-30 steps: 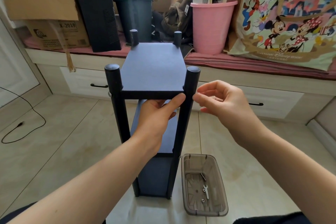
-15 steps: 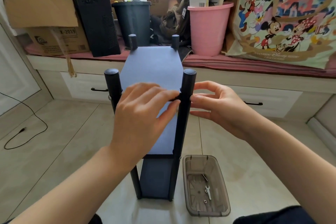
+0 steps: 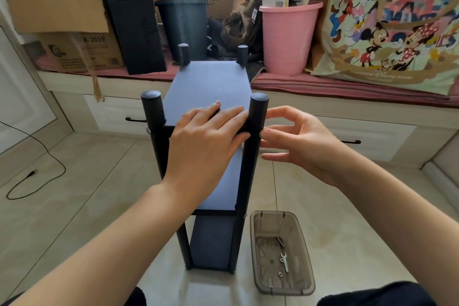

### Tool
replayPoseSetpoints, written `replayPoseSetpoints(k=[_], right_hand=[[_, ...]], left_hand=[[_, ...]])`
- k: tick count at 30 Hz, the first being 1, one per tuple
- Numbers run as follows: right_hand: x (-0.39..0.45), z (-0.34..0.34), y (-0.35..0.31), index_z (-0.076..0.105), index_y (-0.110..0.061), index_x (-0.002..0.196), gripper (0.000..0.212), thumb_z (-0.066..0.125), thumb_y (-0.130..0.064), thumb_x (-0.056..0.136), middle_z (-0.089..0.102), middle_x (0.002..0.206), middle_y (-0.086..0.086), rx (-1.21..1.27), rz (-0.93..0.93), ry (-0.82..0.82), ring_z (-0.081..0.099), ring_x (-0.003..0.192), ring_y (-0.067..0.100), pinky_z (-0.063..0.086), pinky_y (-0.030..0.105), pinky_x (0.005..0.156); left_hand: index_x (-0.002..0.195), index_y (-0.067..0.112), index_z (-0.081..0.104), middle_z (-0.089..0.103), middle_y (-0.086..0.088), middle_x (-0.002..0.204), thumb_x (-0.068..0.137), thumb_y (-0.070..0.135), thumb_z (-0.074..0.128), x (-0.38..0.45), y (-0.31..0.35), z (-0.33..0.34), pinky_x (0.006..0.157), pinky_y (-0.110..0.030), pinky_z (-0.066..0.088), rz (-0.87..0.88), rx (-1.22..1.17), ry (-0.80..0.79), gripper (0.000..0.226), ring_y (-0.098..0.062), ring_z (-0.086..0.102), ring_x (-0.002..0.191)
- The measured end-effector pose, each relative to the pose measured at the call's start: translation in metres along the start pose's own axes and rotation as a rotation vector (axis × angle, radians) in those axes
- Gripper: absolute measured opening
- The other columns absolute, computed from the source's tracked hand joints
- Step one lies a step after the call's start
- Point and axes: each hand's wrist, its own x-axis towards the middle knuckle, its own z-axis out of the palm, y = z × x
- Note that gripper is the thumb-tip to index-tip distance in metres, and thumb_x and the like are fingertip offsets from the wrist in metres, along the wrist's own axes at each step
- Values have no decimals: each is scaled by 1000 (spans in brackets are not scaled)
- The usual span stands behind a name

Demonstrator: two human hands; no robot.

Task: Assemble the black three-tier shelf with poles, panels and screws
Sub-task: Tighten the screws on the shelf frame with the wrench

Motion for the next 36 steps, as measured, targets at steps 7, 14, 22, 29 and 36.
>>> replayPoseSetpoints(k=[7, 14, 22, 29, 36], right_hand=[[-1, 11, -2, 60, -18, 120, 37, 74, -15, 86, 76, 104, 7, 101, 89, 103, 73, 96, 22, 55, 48, 90], [1, 13, -8, 65, -12, 124, 38, 68, -13, 86, 72, 116, 7, 227, 244, 35, 70, 104, 19, 50, 46, 96], [1, 8, -3, 57, -7, 135, 53, 65, -27, 87, 66, 123, 13, 328, 215, -45, 64, 111, 24, 47, 50, 106], [15, -10, 40, 67, -7, 114, 23, 61, -22, 96, 75, 106, 11, 227, 292, 133, 73, 97, 27, 60, 39, 83], [25, -15, 110, 65, -4, 112, 19, 56, -14, 99, 74, 95, 11, -92, 597, 92, 72, 85, 23, 58, 38, 84]], left_hand=[[124, 15, 70, 71, -2, 124, 90, 58, 57, -2, 0, -4, 101, -50, 47, -42, -51, -74, 56, -33, 64, 120], [113, 12, 73, 75, -5, 113, 83, 49, 75, 3, 9, -3, 100, -50, 48, -151, -36, -81, 47, -33, 66, 116], [116, 13, 71, 74, -5, 117, 89, 53, 59, 4, 16, -2, 111, -48, 37, -211, -69, -100, 49, -27, 62, 124], [116, 12, 70, 73, -5, 117, 92, 51, 54, 2, 19, 1, 108, -45, 36, -218, -83, -69, 48, -27, 62, 124], [110, 12, 73, 75, -3, 112, 90, 48, 60, 0, 20, 8, 104, -41, 35, -212, -117, 44, 43, -26, 64, 119]])
